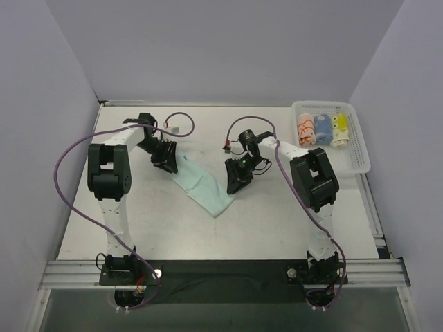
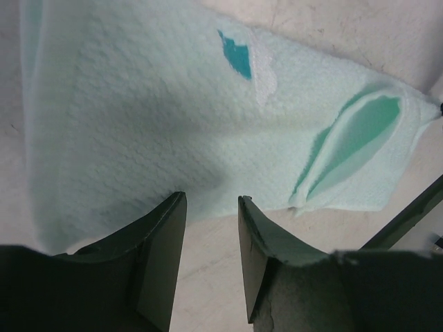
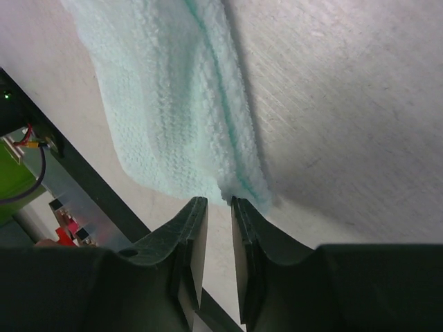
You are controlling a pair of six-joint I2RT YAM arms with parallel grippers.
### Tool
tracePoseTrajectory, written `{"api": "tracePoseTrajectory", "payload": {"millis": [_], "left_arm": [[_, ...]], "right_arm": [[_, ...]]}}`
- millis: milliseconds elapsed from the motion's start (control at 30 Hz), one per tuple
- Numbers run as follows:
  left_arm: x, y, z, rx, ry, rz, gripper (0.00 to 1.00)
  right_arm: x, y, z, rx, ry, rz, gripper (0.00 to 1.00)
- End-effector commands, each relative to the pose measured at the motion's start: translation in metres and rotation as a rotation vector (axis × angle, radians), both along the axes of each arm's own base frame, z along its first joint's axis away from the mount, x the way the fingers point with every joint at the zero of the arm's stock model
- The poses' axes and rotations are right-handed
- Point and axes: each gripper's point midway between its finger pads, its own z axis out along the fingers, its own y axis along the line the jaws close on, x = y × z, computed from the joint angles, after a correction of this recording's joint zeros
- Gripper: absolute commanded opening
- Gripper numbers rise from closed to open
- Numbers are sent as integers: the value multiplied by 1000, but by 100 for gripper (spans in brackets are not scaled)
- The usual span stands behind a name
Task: Roll the towels
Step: Fold the towel
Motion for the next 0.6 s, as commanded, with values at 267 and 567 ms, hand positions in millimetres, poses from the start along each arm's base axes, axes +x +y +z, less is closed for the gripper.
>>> {"api": "tracePoseTrajectory", "payload": {"millis": [267, 567], "left_arm": [[71, -32, -21, -28, -111, -50, 44], [62, -48, 61, -231, -252, -88, 52]], "right_arm": [[-80, 21, -1, 37, 161, 114, 0], [-82, 24, 75, 203, 51, 85, 2]]}}
